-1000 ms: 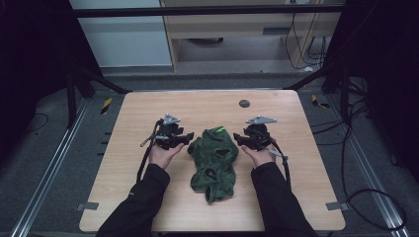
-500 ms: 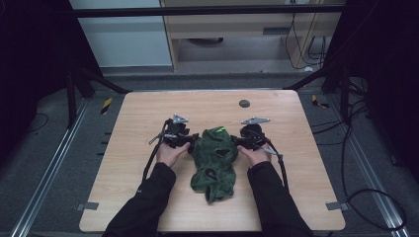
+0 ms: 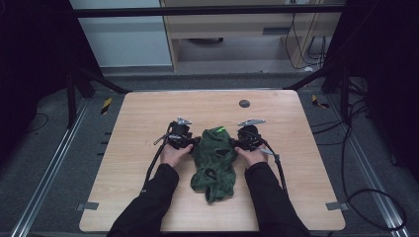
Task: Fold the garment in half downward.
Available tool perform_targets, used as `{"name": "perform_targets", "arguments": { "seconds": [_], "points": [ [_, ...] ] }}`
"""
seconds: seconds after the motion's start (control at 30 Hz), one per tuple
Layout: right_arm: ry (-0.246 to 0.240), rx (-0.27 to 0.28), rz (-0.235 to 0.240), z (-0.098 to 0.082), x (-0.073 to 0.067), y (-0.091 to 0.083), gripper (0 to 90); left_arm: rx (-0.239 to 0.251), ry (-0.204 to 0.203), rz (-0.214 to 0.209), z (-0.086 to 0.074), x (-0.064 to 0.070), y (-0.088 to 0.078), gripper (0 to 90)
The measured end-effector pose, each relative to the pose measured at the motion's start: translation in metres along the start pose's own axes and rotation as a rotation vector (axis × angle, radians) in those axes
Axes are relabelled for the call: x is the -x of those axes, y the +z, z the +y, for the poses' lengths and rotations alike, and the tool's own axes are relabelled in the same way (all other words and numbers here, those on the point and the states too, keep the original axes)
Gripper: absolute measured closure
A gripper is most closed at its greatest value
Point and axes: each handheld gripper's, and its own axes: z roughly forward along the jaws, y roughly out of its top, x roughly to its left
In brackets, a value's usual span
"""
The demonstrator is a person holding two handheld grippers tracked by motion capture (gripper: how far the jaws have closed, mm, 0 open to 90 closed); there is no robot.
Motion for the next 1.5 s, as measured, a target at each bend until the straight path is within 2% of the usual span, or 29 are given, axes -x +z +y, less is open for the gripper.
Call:
{"name": "perform_targets", "arguments": {
  "seconds": [0.1, 0.27, 0.67, 0.83, 0.87, 1.03, 1.17, 1.3, 1.43, 1.5],
  "points": [
    [-0.003, -0.009, 0.003, -0.001, -0.001, 0.002, 53.3, -0.015, -0.007, -0.005, -0.002, 0.000, 0.004, 54.2],
    [-0.007, -0.039, 0.003, -0.004, -0.001, 0.010, 55.5, -0.033, -0.006, -0.026, -0.004, 0.003, 0.009, 59.5],
    [0.005, -0.072, 0.018, -0.008, -0.002, 0.016, 63.4, -0.059, 0.001, -0.027, -0.007, 0.006, 0.013, 70.2],
    [0.010, -0.079, 0.025, -0.008, -0.003, 0.017, 68.7, -0.065, 0.001, -0.024, -0.008, 0.006, 0.013, 76.9],
    [0.011, -0.080, 0.031, -0.009, -0.003, 0.018, 72.7, -0.067, 0.004, -0.024, -0.008, 0.006, 0.013, 77.7],
    [0.028, -0.085, 0.054, -0.008, -0.004, 0.018, 81.5, -0.078, 0.005, -0.023, -0.007, 0.008, 0.012, 81.8],
    [0.049, -0.085, 0.071, -0.008, -0.002, 0.018, 85.1, -0.082, 0.003, -0.026, -0.007, 0.008, 0.012, 84.2],
    [0.042, -0.083, 0.066, -0.007, -0.002, 0.016, 86.3, -0.076, 0.003, -0.023, -0.006, 0.009, 0.012, 85.8],
    [0.027, -0.060, 0.057, -0.005, -0.003, 0.011, 86.8, -0.061, -0.004, -0.034, -0.004, 0.009, 0.006, 87.1],
    [0.014, -0.029, 0.061, -0.001, -0.003, 0.004, 87.0, -0.042, 0.003, -0.045, -0.001, 0.011, -0.001, 87.4]
  ]
}}
